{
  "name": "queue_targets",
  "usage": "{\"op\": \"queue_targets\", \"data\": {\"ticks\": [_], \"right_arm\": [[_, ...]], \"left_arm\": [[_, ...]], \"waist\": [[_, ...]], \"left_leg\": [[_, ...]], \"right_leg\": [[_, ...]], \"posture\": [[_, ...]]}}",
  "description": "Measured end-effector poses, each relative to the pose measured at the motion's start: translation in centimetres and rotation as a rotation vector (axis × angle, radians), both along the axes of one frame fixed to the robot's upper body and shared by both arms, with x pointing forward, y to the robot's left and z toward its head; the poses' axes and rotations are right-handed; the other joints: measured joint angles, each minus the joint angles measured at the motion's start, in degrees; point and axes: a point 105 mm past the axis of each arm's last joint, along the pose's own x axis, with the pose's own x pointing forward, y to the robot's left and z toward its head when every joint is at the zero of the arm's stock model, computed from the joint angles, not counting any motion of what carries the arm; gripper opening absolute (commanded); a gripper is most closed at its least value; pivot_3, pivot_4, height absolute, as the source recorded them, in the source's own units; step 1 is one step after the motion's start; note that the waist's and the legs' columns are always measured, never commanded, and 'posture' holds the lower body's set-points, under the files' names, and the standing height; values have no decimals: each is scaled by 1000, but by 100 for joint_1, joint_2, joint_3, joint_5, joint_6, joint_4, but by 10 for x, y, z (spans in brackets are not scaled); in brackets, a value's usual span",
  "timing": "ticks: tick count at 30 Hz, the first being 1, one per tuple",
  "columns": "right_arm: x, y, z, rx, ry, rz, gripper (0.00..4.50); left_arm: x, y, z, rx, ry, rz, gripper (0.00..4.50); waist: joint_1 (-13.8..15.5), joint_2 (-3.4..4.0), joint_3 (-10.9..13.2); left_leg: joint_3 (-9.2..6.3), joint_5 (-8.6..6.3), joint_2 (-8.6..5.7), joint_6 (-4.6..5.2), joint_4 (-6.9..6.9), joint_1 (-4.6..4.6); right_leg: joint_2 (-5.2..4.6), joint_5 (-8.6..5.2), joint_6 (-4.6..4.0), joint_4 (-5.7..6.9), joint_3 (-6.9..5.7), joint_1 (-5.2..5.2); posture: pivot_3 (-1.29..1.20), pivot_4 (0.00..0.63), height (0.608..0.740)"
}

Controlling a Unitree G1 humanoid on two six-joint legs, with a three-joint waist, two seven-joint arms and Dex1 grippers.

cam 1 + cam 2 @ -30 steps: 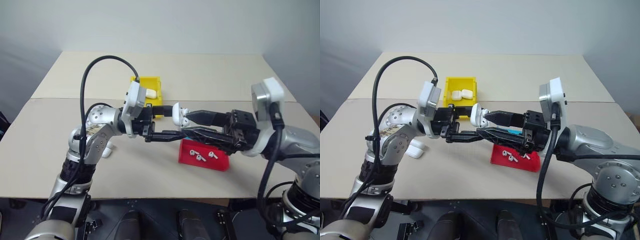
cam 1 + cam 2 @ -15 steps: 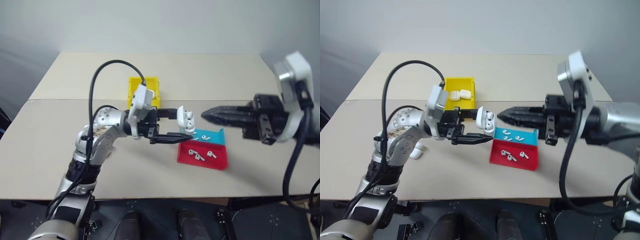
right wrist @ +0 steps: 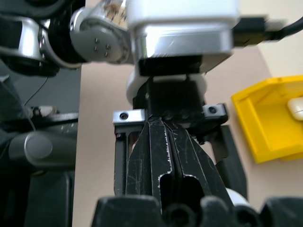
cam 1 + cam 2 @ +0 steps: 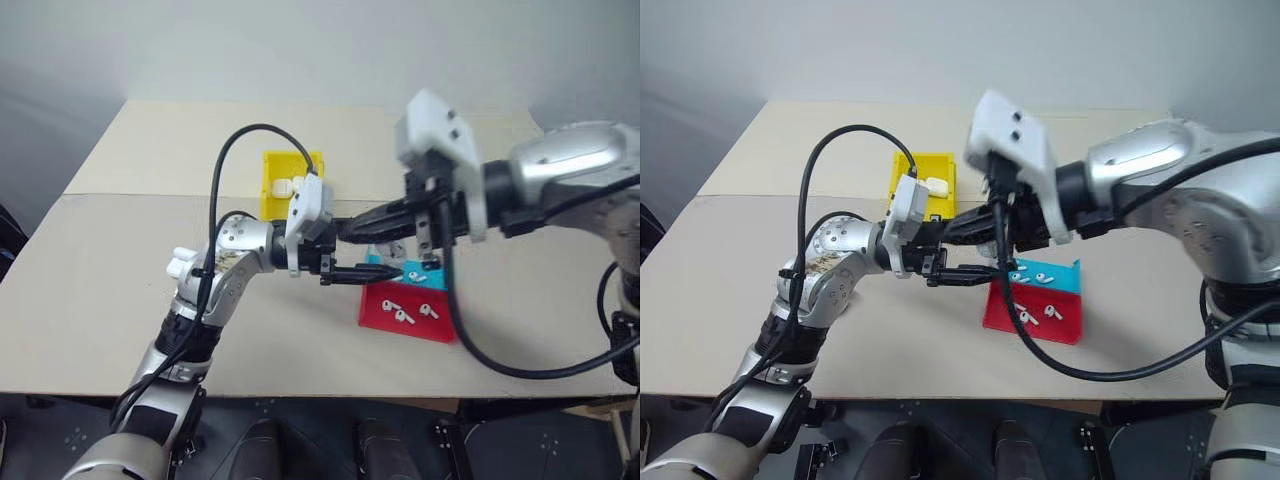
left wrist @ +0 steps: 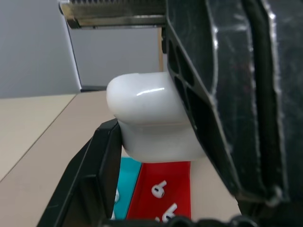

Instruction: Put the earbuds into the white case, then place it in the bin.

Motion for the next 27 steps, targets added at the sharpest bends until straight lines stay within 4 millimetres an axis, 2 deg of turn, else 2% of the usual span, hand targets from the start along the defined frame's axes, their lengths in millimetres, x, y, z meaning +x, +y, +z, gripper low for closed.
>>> {"op": "queue_targets", "data": {"ticks": [3, 8, 11, 15, 17, 19, 22, 24, 27], "right_arm": [[3, -6, 1, -16, -20, -18, 22], [9, -29, -1, 11, -10, -96, 22], [15, -43, 4, 109, -19, -170, 22], [14, -56, 22, 360, -47, -224, 22], [10, -68, 24, 446, -97, -274, 22], [7, -80, 5, 479, -106, -358, 22], [4, -83, -28, 459, -64, -443, 22], [1, -82, -29, 461, -92, -454, 22], [-1, -75, -26, 487, -126, -445, 22]], "left_arm": [[2, 1, -1, 0, 5, 19, 2797], [5, 13, -5, -4, 18, 78, 2797], [4, 19, 0, -30, 8, 112, 2797], [14, 25, 9, -85, -17, 247, 2797], [28, 30, 12, -105, -36, 391, 2797], [53, 45, 15, -132, -57, 632, 2797], [84, 67, 11, -158, -53, 938, 2797], [99, 73, 5, -145, -46, 1044, 2797], [133, 78, 0, -89, -35, 1213, 2797]], "waist": [[1, 0, 0], [-17, 0, 0], [-20, 0, 0], [-17, 0, 0], [20, -3, -2], [73, -7, -5], [98, -7, -5], [93, -7, -5], [98, -9, -5]], "left_leg": [[-1, -1, 1, 1, -2, 1], [-2, 0, 1, 1, 0, 4], [-3, 0, 1, 1, 1, 8], [-9, 0, 1, 1, 1, 8], [-18, 0, 0, 1, 0, 9], [-24, 0, -2, 1, 4, 9], [-22, 1, -10, 1, 9, 7], [-21, 2, -10, 2, 9, 15], [-22, 6, -13, 8, 7, 16]], "right_leg": [[1, 0, 0, 1, -1, 0], [1, 0, -1, 6, -1, 0], [1, 0, -1, 6, -1, 5], [2, 1, 1, 8, -2, 9], [1, 1, 1, 2, -10, 16], [-1, 2, 3, -1, -13, 22], [-5, 8, 11, 4, -8, 20], [-4, 8, 11, 5, -7, 25], [-2, 11, 9, 2, -9, 26]], "posture": [[0, 150, 740], [0, 150, 740], [0, 150, 740], [0, 150, 740], [0, 150, 740], [0, 150, 740], [0, 150, 740], [0, 150, 740], [0, 150, 740]]}}
